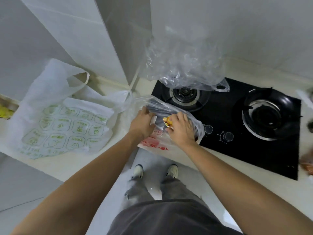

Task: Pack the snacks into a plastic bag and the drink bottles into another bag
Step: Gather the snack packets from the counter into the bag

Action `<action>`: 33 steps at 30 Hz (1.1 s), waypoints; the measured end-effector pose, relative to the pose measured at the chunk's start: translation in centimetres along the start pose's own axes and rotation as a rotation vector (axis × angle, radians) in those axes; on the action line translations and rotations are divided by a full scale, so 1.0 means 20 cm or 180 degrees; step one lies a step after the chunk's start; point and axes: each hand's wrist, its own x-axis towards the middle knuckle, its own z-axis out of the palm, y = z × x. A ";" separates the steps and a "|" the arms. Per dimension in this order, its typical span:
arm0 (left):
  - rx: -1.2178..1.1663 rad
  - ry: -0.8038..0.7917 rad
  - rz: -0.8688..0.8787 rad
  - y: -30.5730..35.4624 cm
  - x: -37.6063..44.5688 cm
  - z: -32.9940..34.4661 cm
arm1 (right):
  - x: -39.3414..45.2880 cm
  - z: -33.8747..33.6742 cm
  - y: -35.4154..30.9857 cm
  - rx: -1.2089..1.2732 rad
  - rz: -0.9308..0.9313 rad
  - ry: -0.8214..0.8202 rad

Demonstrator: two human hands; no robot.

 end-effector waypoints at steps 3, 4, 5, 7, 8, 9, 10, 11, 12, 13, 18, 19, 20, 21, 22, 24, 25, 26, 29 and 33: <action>0.0263 0.0057 0.0222 -0.03 0.02 0.01 | -0.04 0.01 -0.03 0.0001 0.0155 0.0055; 0.0328 0.0088 0.0322 -0.04 0.01 0.01 | -0.06 0.01 -0.04 0.0023 0.0194 0.0148; 0.0366 0.0103 0.0436 -0.05 0.00 0.00 | -0.09 0.00 -0.06 0.0042 0.0226 0.0257; 0.0400 0.0106 0.0693 -0.06 -0.04 -0.03 | -0.15 -0.02 -0.09 0.0047 0.0359 0.0395; 0.0430 0.0120 0.0818 -0.06 -0.06 -0.05 | -0.18 -0.04 -0.11 0.0041 0.0452 0.0423; 0.0477 0.0148 0.0938 -0.05 -0.08 -0.07 | -0.21 -0.06 -0.12 0.0035 0.0519 0.0467; 0.0539 0.0190 0.1061 -0.04 -0.09 -0.09 | -0.24 -0.07 -0.14 0.0035 0.0570 0.0532; 0.0617 0.0246 0.1198 -0.01 -0.11 -0.12 | -0.27 -0.09 -0.14 0.0045 0.0625 0.0605; 0.0704 0.0292 0.1346 0.01 -0.12 -0.14 | -0.31 -0.10 -0.14 0.0059 0.0699 0.0681; 0.0784 0.0321 0.1499 0.05 -0.13 -0.16 | -0.35 -0.12 -0.15 0.0066 0.0786 0.0764; 0.1014 0.0300 0.2103 0.31 -0.19 -0.13 | -0.60 -0.19 -0.05 0.0020 0.1146 0.1104; 0.1036 0.0289 0.2220 0.39 -0.20 -0.11 | -0.66 -0.21 -0.01 0.0029 0.1221 0.1168; 0.1061 0.0281 0.2335 0.46 -0.22 -0.08 | -0.73 -0.23 0.03 0.0065 0.1302 0.1228; 0.1086 0.0269 0.2440 0.54 -0.25 -0.05 | -0.80 -0.25 0.08 0.0110 0.1383 0.1282; 0.1097 0.0258 0.2539 0.63 -0.27 -0.02 | -0.87 -0.27 0.14 0.0150 0.1467 0.1324; 0.1094 0.0240 0.2737 0.81 -0.33 0.05 | -1.02 -0.30 0.25 0.0170 0.1637 0.1381; 0.1101 0.0226 0.2828 0.91 -0.36 0.09 | -1.09 -0.32 0.32 0.0170 0.1724 0.1406; 0.1114 0.0215 0.2905 1.00 -0.39 0.14 | -1.17 -0.33 0.39 0.0181 0.1803 0.1436; 0.1136 0.0187 0.3038 1.28 -0.50 0.31 | -1.41 -0.36 0.63 0.0247 0.1932 0.1486; 0.1214 0.0114 0.3129 1.64 -0.66 0.57 | -1.77 -0.40 0.95 0.0280 0.2083 0.1434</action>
